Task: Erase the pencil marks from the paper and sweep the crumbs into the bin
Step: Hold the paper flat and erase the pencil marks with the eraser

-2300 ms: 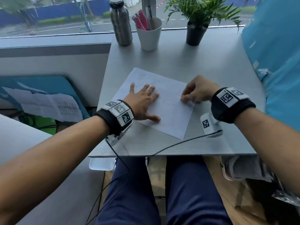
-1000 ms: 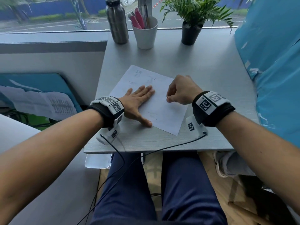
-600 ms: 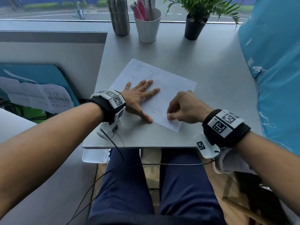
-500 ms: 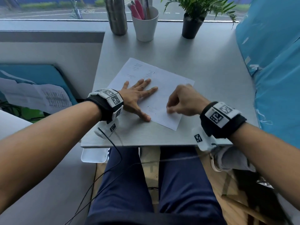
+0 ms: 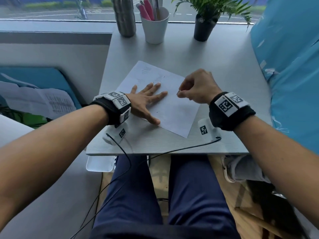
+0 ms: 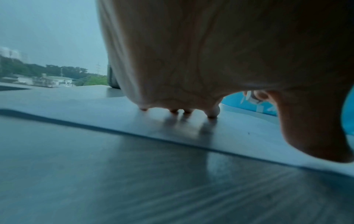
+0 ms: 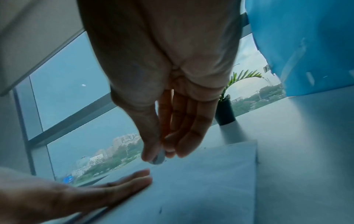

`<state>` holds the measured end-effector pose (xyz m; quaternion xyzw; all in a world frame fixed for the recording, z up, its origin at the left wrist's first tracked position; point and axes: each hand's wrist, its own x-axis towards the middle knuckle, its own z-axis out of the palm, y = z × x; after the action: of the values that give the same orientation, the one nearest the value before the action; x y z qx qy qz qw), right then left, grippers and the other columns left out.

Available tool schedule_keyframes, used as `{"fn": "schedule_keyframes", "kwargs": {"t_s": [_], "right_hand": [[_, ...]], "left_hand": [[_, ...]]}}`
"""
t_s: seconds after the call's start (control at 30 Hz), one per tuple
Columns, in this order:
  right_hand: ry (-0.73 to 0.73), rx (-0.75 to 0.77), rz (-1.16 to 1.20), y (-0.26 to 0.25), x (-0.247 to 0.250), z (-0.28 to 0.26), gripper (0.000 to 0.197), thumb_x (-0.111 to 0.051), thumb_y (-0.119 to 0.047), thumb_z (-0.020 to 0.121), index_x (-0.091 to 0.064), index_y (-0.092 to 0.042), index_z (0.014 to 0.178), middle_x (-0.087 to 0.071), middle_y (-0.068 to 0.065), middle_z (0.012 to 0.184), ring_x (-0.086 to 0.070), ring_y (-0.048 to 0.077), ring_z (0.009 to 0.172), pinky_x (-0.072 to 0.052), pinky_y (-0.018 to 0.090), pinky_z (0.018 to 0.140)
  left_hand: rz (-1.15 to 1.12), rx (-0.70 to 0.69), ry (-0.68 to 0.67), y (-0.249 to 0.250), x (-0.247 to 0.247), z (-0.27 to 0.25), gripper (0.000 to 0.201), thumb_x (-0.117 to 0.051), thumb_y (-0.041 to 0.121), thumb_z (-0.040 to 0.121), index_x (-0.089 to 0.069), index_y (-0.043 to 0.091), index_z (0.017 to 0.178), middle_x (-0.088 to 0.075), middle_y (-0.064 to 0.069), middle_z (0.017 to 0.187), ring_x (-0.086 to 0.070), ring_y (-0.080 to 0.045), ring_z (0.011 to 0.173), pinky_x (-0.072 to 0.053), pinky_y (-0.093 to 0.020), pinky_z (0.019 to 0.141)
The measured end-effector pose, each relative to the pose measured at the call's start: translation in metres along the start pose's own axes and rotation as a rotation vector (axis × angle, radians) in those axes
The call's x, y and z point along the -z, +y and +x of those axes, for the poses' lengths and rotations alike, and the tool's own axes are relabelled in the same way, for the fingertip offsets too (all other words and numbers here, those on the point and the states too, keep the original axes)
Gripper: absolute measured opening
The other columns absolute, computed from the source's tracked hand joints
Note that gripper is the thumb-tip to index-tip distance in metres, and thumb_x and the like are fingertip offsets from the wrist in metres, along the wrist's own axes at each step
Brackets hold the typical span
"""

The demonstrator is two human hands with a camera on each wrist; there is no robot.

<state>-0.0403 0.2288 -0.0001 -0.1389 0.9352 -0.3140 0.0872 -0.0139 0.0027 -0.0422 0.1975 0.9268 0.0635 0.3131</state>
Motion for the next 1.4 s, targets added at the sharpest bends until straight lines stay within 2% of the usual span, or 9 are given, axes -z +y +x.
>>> {"fn": "schedule_keyframes", "kwargs": {"t_s": [0.17,0.3,0.43,0.53,0.7,1.03,1.17,1.3,1.4], "right_hand": [[-0.157,0.093,-0.114,-0.017,-0.031,-0.006,0.01,-0.081,-0.014,0.07,-0.079,-0.016,0.079,-0.071,-0.002,0.07,-0.061,0.002,0.061,-0.051,0.013,0.063],[-0.052,0.063,-0.056,-0.013,-0.039,-0.008,0.007,-0.08,-0.015,0.07,-0.079,-0.016,0.077,-0.069,-0.003,0.066,-0.061,0.005,0.063,-0.053,0.018,0.066],[-0.16,0.161,-0.11,-0.017,-0.045,-0.025,0.003,-0.079,-0.016,0.071,-0.079,-0.013,0.074,-0.067,-0.006,0.064,-0.061,0.007,0.062,-0.05,0.015,0.064],[-0.047,0.066,-0.073,-0.008,-0.038,-0.016,0.005,-0.08,-0.018,0.072,-0.079,-0.014,0.074,-0.071,-0.001,0.072,-0.063,0.011,0.072,-0.053,0.022,0.069],[-0.13,0.1,-0.1,-0.009,-0.039,-0.017,0.006,-0.082,-0.019,0.07,-0.079,-0.015,0.073,-0.066,-0.007,0.062,-0.057,0.001,0.059,-0.041,0.006,0.055],[-0.079,0.046,-0.057,-0.001,-0.033,-0.016,0.007,-0.083,-0.022,0.07,-0.079,-0.017,0.073,-0.071,-0.004,0.067,-0.064,0.007,0.067,-0.049,0.017,0.063],[-0.202,0.139,-0.086,-0.009,-0.042,-0.028,0.005,-0.081,-0.021,0.07,-0.079,-0.016,0.072,-0.071,-0.005,0.066,-0.064,0.007,0.064,-0.047,0.014,0.06],[-0.077,0.045,-0.033,-0.002,-0.035,-0.012,0.005,-0.08,-0.021,0.069,-0.078,-0.016,0.071,-0.072,-0.002,0.069,-0.064,0.007,0.065,-0.045,0.012,0.061],[-0.203,0.168,-0.091,-0.014,-0.044,-0.025,0.003,-0.079,-0.018,0.07,-0.078,-0.016,0.071,-0.071,-0.005,0.066,-0.065,0.008,0.064,-0.046,0.01,0.059]], "left_hand": [[0.003,-0.016,-0.05,-0.003,0.007,-0.001,0.114,-0.07,0.062,0.076,0.018,0.047,0.148,0.037,0.01,0.153,0.033,-0.012,0.141,0.019,-0.058,0.112],[-0.018,-0.022,-0.021,-0.003,0.005,0.0,0.114,-0.071,0.062,0.074,0.015,0.048,0.148,0.033,0.011,0.155,0.031,-0.011,0.142,0.019,-0.057,0.112],[0.005,-0.015,-0.031,-0.004,0.007,0.003,0.119,-0.072,0.067,0.07,0.017,0.05,0.147,0.034,0.011,0.155,0.031,-0.011,0.142,0.017,-0.058,0.112],[0.014,0.009,-0.039,0.0,0.007,0.004,0.121,-0.071,0.069,0.068,0.018,0.048,0.147,0.035,0.009,0.154,0.031,-0.012,0.142,0.015,-0.061,0.112],[0.024,0.028,-0.047,0.001,0.009,0.004,0.122,-0.071,0.07,0.068,0.019,0.047,0.147,0.035,0.009,0.154,0.031,-0.013,0.142,0.014,-0.062,0.112],[0.012,0.041,-0.051,0.002,0.01,0.002,0.123,-0.07,0.071,0.066,0.019,0.049,0.147,0.036,0.009,0.154,0.03,-0.013,0.142,0.014,-0.061,0.112],[0.035,0.043,-0.059,0.001,0.009,0.004,0.123,-0.069,0.073,0.066,0.021,0.048,0.146,0.036,0.008,0.154,0.031,-0.014,0.142,0.013,-0.062,0.112],[0.029,0.049,-0.055,0.002,0.009,0.004,0.123,-0.07,0.072,0.066,0.021,0.048,0.146,0.036,0.008,0.154,0.03,-0.013,0.142,0.013,-0.061,0.112],[0.036,0.048,-0.057,0.002,0.009,0.004,0.124,-0.069,0.074,0.065,0.022,0.048,0.146,0.037,0.008,0.154,0.031,-0.014,0.142,0.013,-0.06,0.112]]}}
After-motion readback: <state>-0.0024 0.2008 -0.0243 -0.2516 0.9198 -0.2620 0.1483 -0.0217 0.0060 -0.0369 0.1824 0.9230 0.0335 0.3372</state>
